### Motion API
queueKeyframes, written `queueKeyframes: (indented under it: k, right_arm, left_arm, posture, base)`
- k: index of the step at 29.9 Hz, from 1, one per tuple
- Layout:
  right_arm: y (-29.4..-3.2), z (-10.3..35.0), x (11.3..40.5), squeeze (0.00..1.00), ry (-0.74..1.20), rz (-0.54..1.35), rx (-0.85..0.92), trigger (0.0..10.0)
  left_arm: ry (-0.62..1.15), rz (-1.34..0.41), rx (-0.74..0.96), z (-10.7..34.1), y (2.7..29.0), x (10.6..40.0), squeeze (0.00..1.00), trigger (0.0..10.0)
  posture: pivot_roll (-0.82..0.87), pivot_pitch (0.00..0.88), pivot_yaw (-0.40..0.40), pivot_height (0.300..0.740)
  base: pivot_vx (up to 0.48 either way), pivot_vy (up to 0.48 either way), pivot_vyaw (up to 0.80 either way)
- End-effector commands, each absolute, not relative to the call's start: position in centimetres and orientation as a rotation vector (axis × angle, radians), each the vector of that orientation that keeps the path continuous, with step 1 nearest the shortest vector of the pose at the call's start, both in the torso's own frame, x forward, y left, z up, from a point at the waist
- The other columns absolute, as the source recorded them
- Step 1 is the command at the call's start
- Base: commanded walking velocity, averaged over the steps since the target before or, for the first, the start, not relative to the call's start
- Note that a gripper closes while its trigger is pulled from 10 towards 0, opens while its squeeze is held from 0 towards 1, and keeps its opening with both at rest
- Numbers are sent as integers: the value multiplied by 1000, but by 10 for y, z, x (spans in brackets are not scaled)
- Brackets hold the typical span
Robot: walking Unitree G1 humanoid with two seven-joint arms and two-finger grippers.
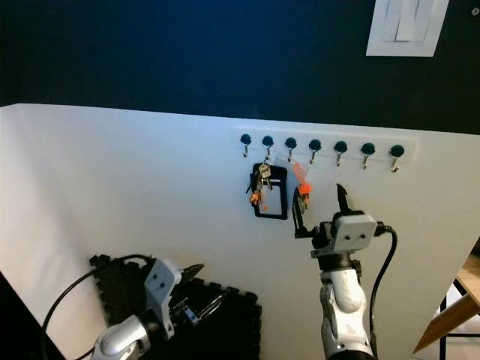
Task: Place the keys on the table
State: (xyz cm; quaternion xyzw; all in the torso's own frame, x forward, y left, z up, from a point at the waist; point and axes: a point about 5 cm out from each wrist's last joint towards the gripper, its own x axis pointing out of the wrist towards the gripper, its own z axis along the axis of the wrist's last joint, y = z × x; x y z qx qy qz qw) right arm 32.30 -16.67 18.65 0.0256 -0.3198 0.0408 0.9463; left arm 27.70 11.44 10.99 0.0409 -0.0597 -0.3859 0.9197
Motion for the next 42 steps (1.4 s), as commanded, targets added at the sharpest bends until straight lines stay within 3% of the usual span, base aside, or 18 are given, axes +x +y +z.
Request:
queueKeyframes:
  k: [1,19,39,40,41,42]
  right_arm:
    - [-168,183,326,0,-621,68,85,10000]
    - [-146,180,333,0,-508,261,166,10000]
    - [-154,192,344,0,-514,270,153,10000]
    - [-153,192,344,0,-514,275,155,9176]
    - [-153,192,344,0,-513,280,158,3333]
    - [-152,192,345,0,-513,283,161,2510]
  left_arm:
    - [-126,-822,63,114,109,275,0,10000]
    - [-135,-847,59,132,100,275,0,10000]
    - [-149,-873,50,140,93,275,0,10000]
    - [-149,-873,51,140,93,276,0,10000]
    - [-149,-873,54,140,93,276,0,10000]
    - [-149,-873,55,140,93,276,0,10000]
  posture:
    - [47,13,24,740]
    - [51,19,23,740]
    - [52,17,20,740]
    - [52,17,20,740]
    - [52,17,20,740]
    - [52,17,20,740]
  base:
    - [0,0,0]
    - [0,0,0]
    - [0,0,0]
    - [0,0,0]
    - [0,0,0]
    - [0,0,0]
